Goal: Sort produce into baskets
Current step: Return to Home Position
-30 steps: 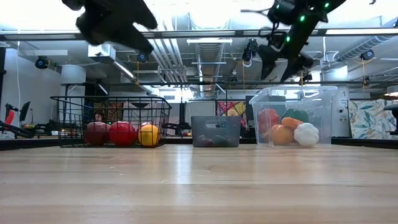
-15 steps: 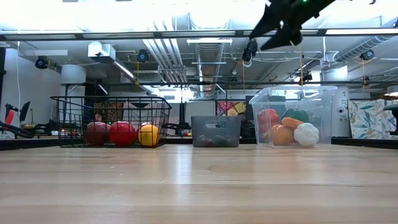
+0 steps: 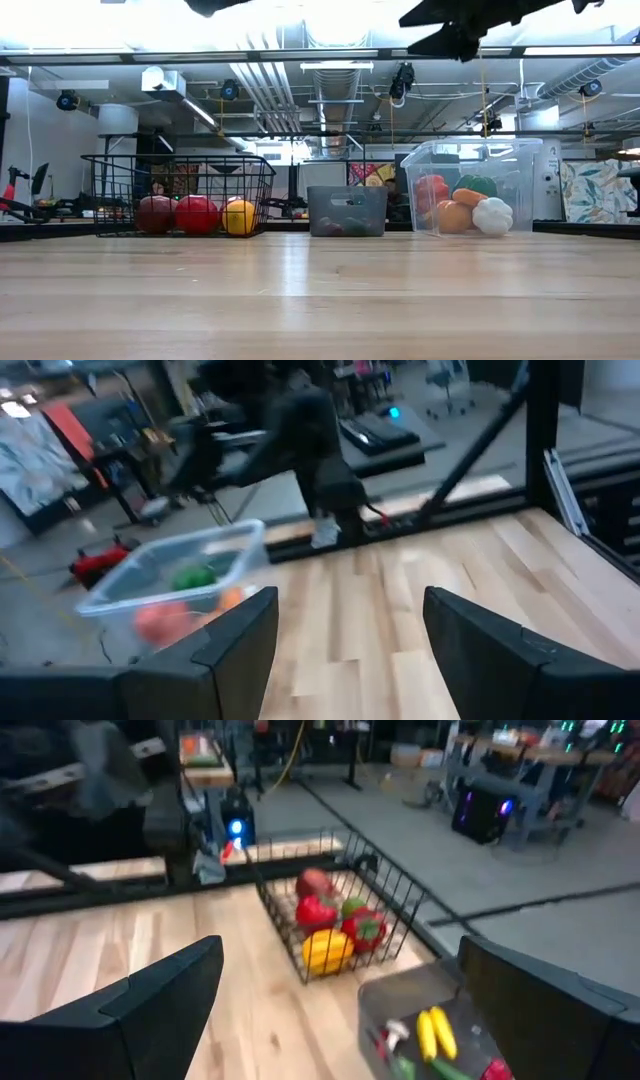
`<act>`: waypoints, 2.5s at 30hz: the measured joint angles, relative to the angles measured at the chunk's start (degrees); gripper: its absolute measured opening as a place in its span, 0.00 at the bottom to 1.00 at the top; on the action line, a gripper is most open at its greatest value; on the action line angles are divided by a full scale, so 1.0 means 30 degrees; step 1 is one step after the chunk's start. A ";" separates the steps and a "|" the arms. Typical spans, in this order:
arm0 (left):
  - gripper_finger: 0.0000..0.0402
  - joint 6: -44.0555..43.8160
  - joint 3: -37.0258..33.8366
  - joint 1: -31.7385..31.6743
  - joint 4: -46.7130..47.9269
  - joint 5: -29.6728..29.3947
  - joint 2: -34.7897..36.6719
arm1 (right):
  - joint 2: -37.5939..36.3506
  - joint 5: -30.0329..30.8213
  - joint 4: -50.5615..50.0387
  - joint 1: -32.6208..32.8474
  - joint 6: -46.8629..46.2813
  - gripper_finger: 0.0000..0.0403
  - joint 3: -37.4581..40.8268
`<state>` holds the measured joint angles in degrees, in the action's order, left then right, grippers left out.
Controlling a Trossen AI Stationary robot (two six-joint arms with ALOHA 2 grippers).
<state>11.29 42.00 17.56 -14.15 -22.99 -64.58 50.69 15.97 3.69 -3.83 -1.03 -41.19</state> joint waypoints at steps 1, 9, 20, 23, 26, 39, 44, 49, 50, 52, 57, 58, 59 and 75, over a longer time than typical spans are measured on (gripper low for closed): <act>0.58 0.0152 -0.0584 -0.0151 -0.0007 0.0013 0.0975 | -0.0274 -0.0059 0.0007 -0.0092 0.0180 0.98 0.0000; 0.58 -0.1168 -0.5686 -0.1364 -0.0653 0.0018 0.7988 | -0.3363 -0.1542 0.0092 -0.0181 0.0549 0.98 0.1011; 0.58 -0.1596 -1.0022 -0.1441 -0.1967 0.0018 1.3147 | -0.8248 -0.1596 0.0812 -0.0185 -0.0334 0.98 0.5318; 0.58 -0.1596 -1.0574 -0.1441 -0.2062 0.0018 1.4063 | -0.9793 -0.1976 0.0873 -0.0185 -0.0544 0.98 0.6319; 0.58 -0.1639 -1.1099 -0.1441 -0.2055 0.0018 1.4835 | -1.1400 -0.1983 0.0868 -0.0185 -0.0720 0.98 0.7428; 0.58 -0.2878 -1.3767 -0.1444 -0.2784 -0.0060 1.7462 | -1.6769 -0.4899 0.3279 -0.0185 -0.0670 0.98 1.2501; 0.58 -0.2725 -1.3801 -0.1463 -0.1952 0.0004 1.7625 | -1.6282 -0.5582 0.4579 -0.0129 -0.0434 0.98 1.3486; 0.58 -0.2944 -1.3801 -0.1477 -0.0487 -0.0059 1.7593 | -1.6270 -0.5983 0.4937 -0.0061 0.0950 0.98 1.3493; 0.58 -0.2997 -1.3804 -0.1477 -0.0353 -0.0191 1.7592 | -1.6258 -0.5976 0.5011 -0.0061 0.1281 0.98 1.3493; 0.58 -0.3213 -1.3806 -0.1477 -0.0390 -0.1160 1.7512 | -1.6265 -0.5976 0.4953 -0.0061 0.1658 0.98 1.3493; 0.58 -0.4634 -1.3773 -0.1484 -0.0336 -0.5194 1.7222 | -1.6214 -0.5967 0.4418 -0.0061 0.0767 0.98 1.3500; 0.58 -0.4618 -1.3744 -0.1485 -0.0329 -0.5589 1.7137 | -1.6214 -0.5964 0.4345 -0.0061 0.0505 0.98 1.3500; 0.58 -0.4605 -1.3695 -0.1485 -0.0336 -0.5684 1.7058 | -1.6214 -0.5968 0.4304 -0.0061 0.0161 0.98 1.3504; 0.58 -0.4590 -1.3616 -0.1480 -0.0379 -0.5621 1.6402 | -1.6214 -0.5946 0.4283 -0.0061 -0.1164 0.98 1.3515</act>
<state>-2.48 1.16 13.12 -15.29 -39.86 -15.37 2.04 -1.87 16.53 -4.01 -4.52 -0.64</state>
